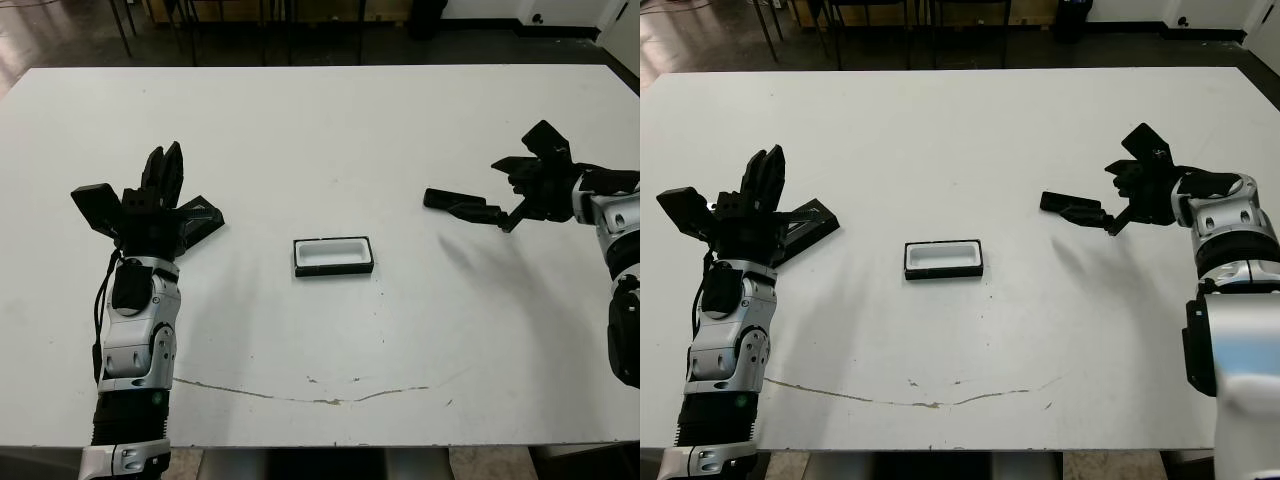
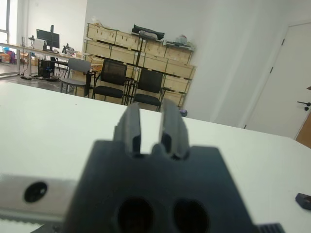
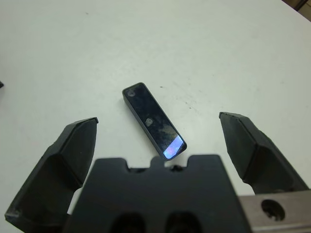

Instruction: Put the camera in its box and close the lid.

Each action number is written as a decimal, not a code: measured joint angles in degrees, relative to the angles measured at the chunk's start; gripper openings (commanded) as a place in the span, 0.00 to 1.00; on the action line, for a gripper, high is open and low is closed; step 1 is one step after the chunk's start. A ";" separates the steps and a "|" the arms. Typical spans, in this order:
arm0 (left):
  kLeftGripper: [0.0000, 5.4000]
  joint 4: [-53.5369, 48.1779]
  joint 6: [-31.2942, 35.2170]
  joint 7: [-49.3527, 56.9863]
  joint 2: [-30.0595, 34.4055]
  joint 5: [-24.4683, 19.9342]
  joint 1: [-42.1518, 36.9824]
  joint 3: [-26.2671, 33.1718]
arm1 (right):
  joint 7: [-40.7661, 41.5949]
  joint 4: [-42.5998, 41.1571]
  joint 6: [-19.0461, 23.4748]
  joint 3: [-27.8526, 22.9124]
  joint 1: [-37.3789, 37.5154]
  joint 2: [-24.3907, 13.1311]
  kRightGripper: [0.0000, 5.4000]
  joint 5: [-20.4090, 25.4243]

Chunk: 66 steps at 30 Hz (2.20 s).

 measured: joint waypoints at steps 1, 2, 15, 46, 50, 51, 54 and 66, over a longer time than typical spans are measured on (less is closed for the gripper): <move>0.00 0.00 0.00 0.00 0.00 0.00 0.00 0.00 | -0.48 0.00 0.02 0.22 0.05 0.13 1.00 -0.25; 0.00 0.00 0.00 0.00 0.00 0.00 0.00 0.00 | -0.88 0.00 0.07 0.44 0.08 0.36 1.00 -0.66; 0.00 0.01 0.00 -0.68 0.09 -0.06 0.00 0.10 | -7.01 0.78 1.09 -0.14 2.21 3.76 0.96 -1.15; 0.00 -0.19 0.60 -0.24 0.24 0.33 0.05 -0.14 | -9.15 0.88 4.87 -4.27 5.26 5.71 0.00 2.51; 0.00 -0.49 1.04 0.07 0.23 0.29 0.09 -0.17 | -5.94 0.45 1.71 -1.92 5.24 5.19 0.00 1.03; 0.00 -0.56 1.11 0.13 0.23 0.30 0.09 -0.18 | -5.15 0.40 0.98 -1.53 5.24 5.05 0.00 0.74; 0.00 -0.58 1.44 0.22 0.23 0.28 0.12 -0.24 | -3.01 0.37 -0.85 -0.70 5.34 4.56 0.00 0.49; 0.00 -1.31 2.01 0.81 0.17 0.29 0.68 -0.45 | 0.89 -2.38 -7.88 -2.92 9.74 4.65 0.00 4.42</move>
